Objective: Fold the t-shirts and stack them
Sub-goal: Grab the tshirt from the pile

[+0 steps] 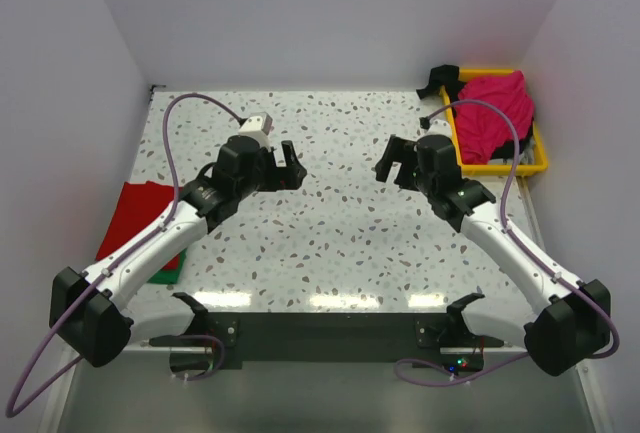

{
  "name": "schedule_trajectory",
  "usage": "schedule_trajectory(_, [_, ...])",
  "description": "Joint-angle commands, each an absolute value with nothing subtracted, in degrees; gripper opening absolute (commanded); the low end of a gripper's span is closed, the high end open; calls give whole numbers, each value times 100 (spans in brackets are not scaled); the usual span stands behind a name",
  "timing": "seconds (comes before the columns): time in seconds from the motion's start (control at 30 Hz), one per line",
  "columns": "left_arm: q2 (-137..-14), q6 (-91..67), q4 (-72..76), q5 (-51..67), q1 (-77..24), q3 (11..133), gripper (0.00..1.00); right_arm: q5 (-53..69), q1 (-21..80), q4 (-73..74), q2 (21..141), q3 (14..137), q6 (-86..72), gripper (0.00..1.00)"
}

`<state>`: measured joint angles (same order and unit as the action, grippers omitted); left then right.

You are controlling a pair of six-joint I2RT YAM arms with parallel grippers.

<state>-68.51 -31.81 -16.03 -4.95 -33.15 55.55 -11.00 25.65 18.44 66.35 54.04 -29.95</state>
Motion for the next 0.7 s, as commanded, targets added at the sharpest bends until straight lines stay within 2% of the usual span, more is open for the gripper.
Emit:
schedule_trajectory(0.0, [-6785,-3023,-1635,-571,-3313,5783,100,-1265,2584,1635,6600,5581,-2883,98])
schedule_trajectory(0.23, [-6803,-2927,-1819,-606,-3313,6020,100,-1450,2584,1503,6855,5896,-2751,99])
schedule_trajectory(0.43, [-6899,-2751,-2047,-808,-3313,6275,100,-1819,2479,1590,8093,7012,-2488,99])
schedule_trajectory(0.53, [-6908,-2707,-2197,-1036,-3313,6311,100,-1776,2014,1722,8919,7722,-2443,99])
schedule_trajectory(0.67, [-6900,-2672,-2294,-1239,-3313,6293,100,-1494,865,1793,9772,8419,-2671,98])
